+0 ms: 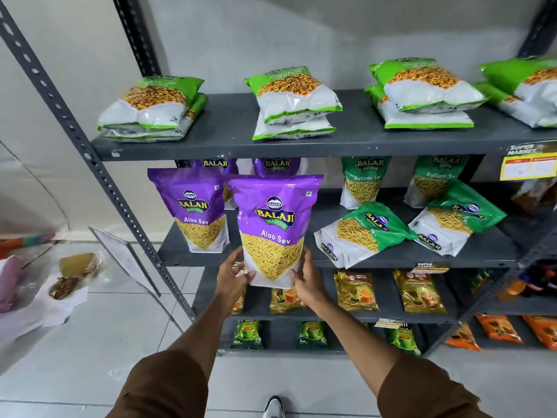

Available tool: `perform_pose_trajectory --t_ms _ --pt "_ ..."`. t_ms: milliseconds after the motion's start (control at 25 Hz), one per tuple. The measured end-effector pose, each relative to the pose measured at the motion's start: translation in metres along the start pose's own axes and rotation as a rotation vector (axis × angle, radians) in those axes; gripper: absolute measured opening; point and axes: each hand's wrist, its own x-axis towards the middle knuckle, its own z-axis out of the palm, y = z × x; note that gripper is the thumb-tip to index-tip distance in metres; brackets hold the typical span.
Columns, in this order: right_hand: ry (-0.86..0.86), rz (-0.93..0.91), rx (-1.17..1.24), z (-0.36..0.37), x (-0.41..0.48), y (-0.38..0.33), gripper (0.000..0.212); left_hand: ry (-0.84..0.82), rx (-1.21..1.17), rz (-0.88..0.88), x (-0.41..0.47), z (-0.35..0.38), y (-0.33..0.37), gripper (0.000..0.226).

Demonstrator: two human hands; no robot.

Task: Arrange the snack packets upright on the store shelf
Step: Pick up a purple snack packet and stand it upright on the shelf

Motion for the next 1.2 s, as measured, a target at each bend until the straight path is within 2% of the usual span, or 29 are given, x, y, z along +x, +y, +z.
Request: perform_pose_trajectory --t_ms 200,480,720,920,1040,1120,1200 --pt "-0.038 0.078 -0.012 0.003 0.03 0.006 0.055 -0.027 0.037 -0.031 0.029 0.0 -0.011 0.066" --pt "0.038 0.107 -0.049 0.011 0.124 0.007 0.055 0.063 0.071 -0.037 0.139 0.026 -0.014 0.064" --pt "0.07 0.143 -0.015 0.023 0.176 0.033 0.049 0.108 0.494 0.023 0.201 0.035 -0.027 0.046" --pt "0.104 0.142 0.061 0.03 0.182 0.043 0.056 0.09 0.492 -0.007 0.207 0.041 -0.033 0.044" --pt "0.082 0.164 0.095 0.031 0.165 0.046 0.071 0.116 0.425 -0.095 0.191 0.044 -0.038 0.051" --pt "0.087 0.18 0.04 0.027 0.149 0.047 0.079 0.214 0.43 -0.066 0.169 0.047 -0.041 0.063" --pt "0.103 0.184 0.021 0.019 0.128 0.048 0.074 0.325 0.599 0.055 0.143 0.059 -0.043 0.061"
